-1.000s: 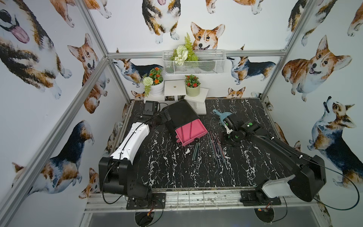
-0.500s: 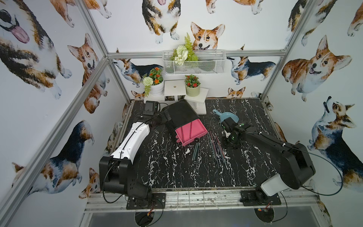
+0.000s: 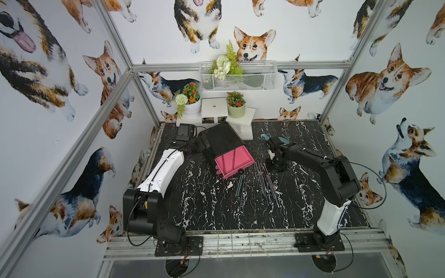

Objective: Please place the pencils in the drawer according to their color
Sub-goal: Pick up the pencil from the center of the board.

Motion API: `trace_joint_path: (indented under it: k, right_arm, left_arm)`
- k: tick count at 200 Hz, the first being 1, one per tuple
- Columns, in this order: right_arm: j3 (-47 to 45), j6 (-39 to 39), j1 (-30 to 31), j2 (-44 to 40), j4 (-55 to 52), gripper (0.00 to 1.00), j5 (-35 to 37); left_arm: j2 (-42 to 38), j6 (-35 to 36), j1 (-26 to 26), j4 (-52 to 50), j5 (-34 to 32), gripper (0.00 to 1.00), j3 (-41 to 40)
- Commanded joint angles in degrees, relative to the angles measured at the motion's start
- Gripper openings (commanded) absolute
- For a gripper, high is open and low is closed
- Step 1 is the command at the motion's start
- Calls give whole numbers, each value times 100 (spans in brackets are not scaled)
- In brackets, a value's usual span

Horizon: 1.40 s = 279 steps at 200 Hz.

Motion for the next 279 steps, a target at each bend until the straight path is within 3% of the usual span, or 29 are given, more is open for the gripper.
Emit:
trace_joint_path:
  k: [1,135,219,279]
  right_arm:
    - [158,-116,-21,201,53,32,-90]
    - [557,-135,-39,832,-292,31,147]
    - [-202,-49,-5,180,-552,28,465]
    - [-657,266,355,-280,-659,28,466]
  left_arm:
    - [-1,17,0,46,34,100,29]
    - [-26,4,7,64,56,100,14]
    - [-72,-31,6,55,54,100,-4]
    - [-115,-40,3,44,29,100,-55]
